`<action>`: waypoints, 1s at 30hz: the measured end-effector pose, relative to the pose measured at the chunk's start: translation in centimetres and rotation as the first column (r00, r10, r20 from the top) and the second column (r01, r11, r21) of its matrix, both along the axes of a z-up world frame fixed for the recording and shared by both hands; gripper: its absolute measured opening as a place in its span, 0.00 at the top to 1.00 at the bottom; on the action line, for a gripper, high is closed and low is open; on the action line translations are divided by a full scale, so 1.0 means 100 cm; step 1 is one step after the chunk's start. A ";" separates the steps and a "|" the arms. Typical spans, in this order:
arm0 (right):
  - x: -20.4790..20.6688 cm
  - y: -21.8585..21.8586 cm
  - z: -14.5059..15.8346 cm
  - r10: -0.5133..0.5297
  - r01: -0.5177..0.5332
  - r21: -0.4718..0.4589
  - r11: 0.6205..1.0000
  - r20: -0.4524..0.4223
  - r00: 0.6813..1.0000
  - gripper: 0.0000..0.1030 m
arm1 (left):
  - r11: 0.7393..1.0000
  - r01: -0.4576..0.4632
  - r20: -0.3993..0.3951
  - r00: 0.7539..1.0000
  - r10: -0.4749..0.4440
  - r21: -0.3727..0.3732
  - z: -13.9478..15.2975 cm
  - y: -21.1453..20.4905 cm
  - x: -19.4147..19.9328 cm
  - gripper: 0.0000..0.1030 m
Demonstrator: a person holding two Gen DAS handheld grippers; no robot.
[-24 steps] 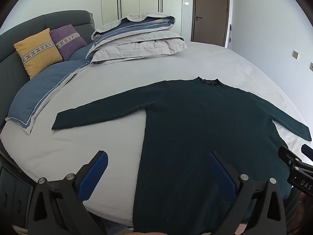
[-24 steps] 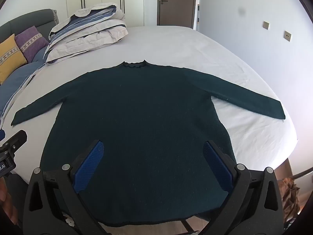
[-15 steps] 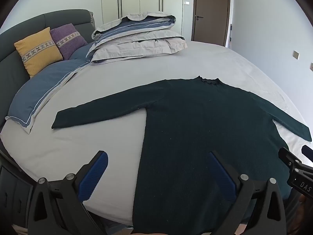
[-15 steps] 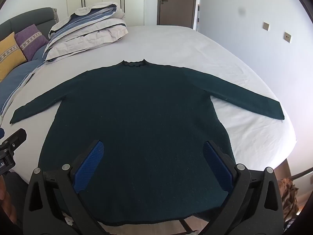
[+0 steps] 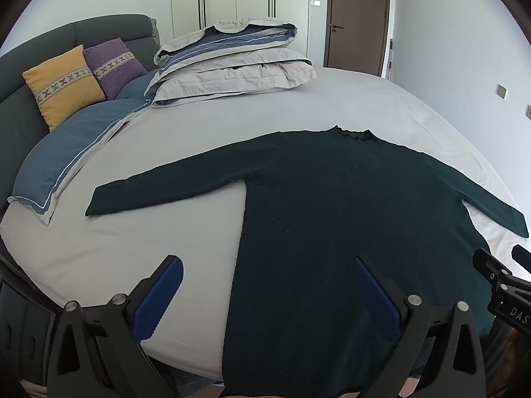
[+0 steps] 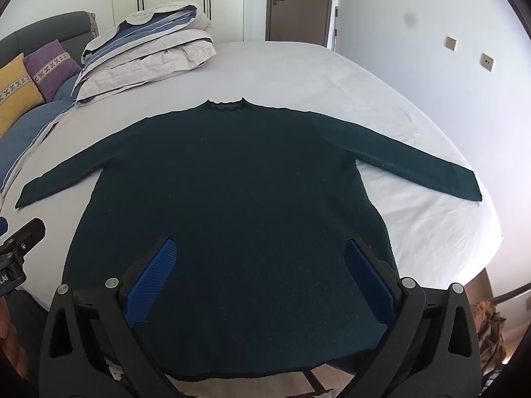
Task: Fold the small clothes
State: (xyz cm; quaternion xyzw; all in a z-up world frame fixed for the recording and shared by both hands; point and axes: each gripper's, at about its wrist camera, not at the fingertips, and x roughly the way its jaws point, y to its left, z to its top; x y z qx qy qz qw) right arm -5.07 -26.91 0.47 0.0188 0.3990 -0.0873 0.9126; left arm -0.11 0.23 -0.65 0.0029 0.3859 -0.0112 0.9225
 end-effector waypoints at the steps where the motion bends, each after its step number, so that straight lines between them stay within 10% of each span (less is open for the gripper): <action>1: 0.000 -0.001 0.000 0.000 0.000 0.001 1.000 -0.001 1.000 0.00 | 1.000 0.001 0.000 1.000 -0.001 0.000 0.000 0.000 0.000 0.00; 30: -0.002 0.004 -0.007 -0.001 0.001 -0.001 1.000 -0.016 1.000 0.00 | 1.000 0.001 -0.005 1.000 -0.001 0.000 -0.003 -0.001 0.001 0.00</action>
